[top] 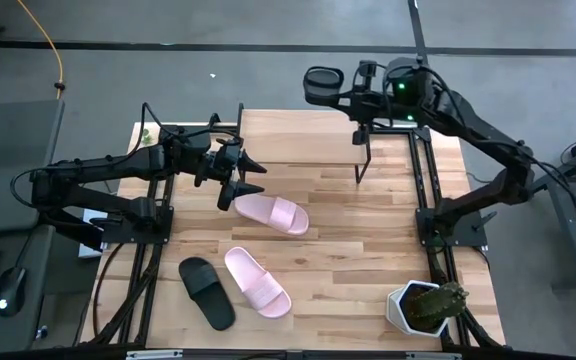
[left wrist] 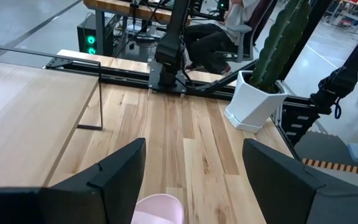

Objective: Pick and place slides into the shelf
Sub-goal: Put the top black slipper on the shelf

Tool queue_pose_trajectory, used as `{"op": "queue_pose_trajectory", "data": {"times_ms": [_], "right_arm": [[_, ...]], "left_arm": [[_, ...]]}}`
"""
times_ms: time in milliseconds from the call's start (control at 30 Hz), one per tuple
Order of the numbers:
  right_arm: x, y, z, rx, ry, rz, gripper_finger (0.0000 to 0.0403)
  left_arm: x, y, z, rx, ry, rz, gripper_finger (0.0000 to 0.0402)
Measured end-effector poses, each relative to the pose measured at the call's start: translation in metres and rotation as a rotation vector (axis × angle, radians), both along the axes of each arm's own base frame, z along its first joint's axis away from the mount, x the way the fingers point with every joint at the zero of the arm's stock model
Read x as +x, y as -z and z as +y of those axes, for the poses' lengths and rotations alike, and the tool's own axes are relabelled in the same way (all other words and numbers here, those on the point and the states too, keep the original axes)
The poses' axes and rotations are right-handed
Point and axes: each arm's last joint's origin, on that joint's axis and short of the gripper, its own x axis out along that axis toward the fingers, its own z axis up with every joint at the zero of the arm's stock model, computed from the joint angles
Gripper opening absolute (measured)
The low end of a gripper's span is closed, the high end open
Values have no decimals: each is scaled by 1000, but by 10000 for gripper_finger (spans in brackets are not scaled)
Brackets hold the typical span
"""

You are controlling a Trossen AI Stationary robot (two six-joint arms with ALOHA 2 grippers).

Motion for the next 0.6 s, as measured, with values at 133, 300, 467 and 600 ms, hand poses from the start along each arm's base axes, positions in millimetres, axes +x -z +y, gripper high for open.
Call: {"op": "queue_pose_trajectory", "data": {"times_ms": [133, 300, 467, 600], "right_arm": [[-10, -4, 8, -1, 21, 12, 28], [-21, -8, 23, 15, -5, 12, 28], [-21, -10, 38, 23, -54, 15, 28], [-16, -8, 52, 7, -66, 39, 28]], "left_arm": [[0, 0, 0, 1, 0, 0, 257], [0, 0, 0, 3, 1, 0, 257], [0, 0, 0, 3, 1, -1, 257], [0, 0, 0, 0, 0, -1, 257]]}}
